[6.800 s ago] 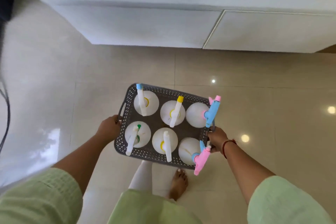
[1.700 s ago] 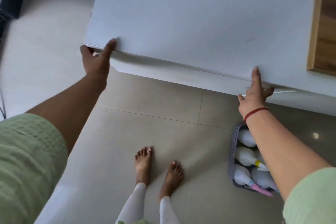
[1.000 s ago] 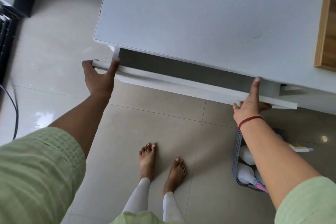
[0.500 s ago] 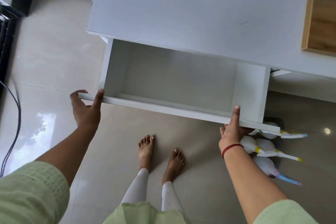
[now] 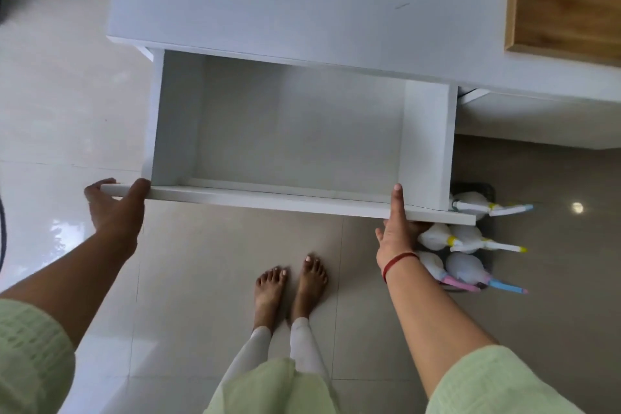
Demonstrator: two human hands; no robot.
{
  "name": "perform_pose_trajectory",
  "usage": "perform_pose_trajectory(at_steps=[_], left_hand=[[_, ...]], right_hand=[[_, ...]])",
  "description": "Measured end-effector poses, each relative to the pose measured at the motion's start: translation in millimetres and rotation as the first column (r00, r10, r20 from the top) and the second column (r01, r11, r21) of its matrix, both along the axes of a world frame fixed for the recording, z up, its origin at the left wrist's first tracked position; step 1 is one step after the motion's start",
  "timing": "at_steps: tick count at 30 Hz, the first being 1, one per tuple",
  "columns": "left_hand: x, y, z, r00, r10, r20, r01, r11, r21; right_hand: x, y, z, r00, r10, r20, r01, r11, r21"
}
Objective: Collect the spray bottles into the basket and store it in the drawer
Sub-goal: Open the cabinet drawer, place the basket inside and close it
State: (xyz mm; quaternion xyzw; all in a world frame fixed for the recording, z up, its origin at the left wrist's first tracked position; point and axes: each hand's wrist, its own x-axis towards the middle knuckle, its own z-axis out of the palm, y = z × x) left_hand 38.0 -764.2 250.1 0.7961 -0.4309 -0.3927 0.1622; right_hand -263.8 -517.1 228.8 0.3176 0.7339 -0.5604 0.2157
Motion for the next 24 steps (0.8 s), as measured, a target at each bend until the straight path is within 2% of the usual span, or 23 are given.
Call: perform_pose_trajectory(at_steps=[3,5,8,11,14,18,21,24], left_hand=[[-6,0,11,0.97,-0.04,0.24,0.027,0.998,0.059],[-15,0,23,0.885,-0.196,0.421,0.188,0.98,0.062],[-34,4,39,0.703,-0.444,0.555,0.489,0.869,0.076],[-65,18,53,0.571,-0.621,0.536,0.698,0.711,0.08],[-103,43,72,0.459,-0.753,0.473,0.826,0.557,0.086],[-156,90,89,0.368,-0.854,0.368,0.909,0.413,0.05],[-198,120,85,0.275,-0.9,0.338,0.953,0.302,0.031],[-242,156,78,0.22,-0.923,0.316,0.973,0.229,-0.009]], right_hand=[[4,5,4,1.0,0.012,0.008,-0.012,1.0,-0.01],[4,13,11,0.999,0.01,0.043,-0.01,1.0,0.004],[4,27,29,0.993,-0.035,0.114,0.028,0.998,0.059],[-2,43,49,0.997,-0.03,0.065,0.023,0.994,0.106],[-13,60,71,1.0,0.012,0.027,-0.017,0.979,0.204],[-32,85,84,0.997,0.071,-0.01,-0.068,0.98,0.185],[-52,110,81,0.999,0.024,-0.048,-0.015,0.981,0.196],[-72,149,72,0.999,-0.05,-0.005,0.05,0.978,0.201]])
